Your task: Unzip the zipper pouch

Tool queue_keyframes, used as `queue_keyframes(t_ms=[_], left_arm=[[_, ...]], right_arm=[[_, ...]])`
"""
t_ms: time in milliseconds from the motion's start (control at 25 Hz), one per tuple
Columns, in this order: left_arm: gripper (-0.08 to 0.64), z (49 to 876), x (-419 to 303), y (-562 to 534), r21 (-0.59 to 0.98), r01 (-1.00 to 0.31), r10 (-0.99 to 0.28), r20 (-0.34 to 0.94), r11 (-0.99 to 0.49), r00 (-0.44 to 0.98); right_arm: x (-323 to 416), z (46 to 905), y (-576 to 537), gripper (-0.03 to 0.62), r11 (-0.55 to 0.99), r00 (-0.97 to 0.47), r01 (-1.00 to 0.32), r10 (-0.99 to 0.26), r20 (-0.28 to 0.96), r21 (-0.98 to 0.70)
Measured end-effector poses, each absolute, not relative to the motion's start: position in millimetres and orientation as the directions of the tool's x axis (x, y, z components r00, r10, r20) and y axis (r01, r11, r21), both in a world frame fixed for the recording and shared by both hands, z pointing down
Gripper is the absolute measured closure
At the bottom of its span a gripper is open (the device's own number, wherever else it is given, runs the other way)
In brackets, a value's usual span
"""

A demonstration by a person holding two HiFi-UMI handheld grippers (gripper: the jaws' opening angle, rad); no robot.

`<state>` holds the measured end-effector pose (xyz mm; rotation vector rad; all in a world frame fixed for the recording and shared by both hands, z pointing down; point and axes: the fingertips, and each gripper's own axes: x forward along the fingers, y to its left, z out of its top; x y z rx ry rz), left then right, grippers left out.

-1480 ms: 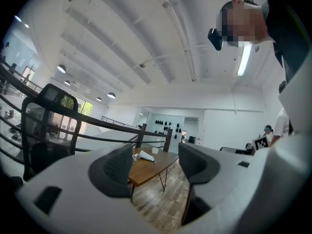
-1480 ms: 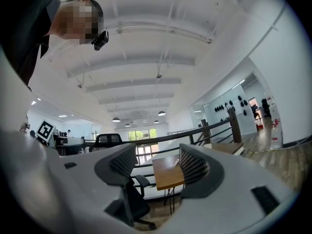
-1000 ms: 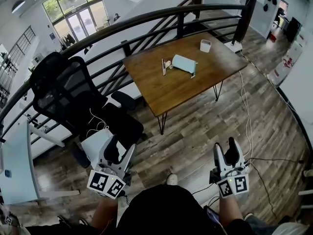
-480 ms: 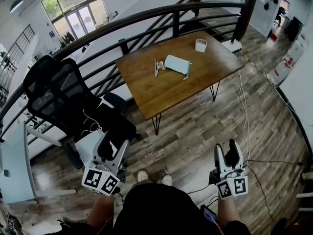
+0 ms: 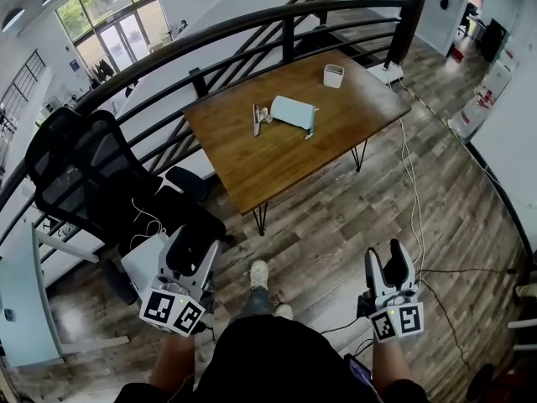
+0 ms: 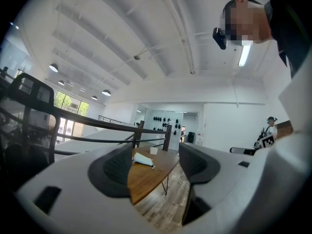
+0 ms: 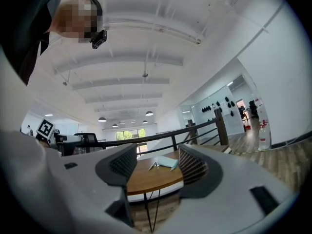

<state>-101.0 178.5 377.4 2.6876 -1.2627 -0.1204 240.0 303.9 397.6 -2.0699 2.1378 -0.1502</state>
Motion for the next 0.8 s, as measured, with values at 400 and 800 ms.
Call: queue_keyframes(t_ms=[400, 800], left_arm=[[0.267, 377.0, -85.8, 97.0, 0.192, -0.720, -0.738, -0.031, -0.666, 0.674], [0.267, 385.0, -87.5, 17.6, 0.209, -0.725, -0.745, -0.023, -0.656, 0.667]], right_arm=[[244.1, 381.5, 235.6, 0.353, 0.005, 0.004, -0.991, -0.998, -0.062, -0.136], [240.1, 379.2, 148.1, 0.356, 0.027, -0.021, -0.992, -0.998, -0.054, -0.125]])
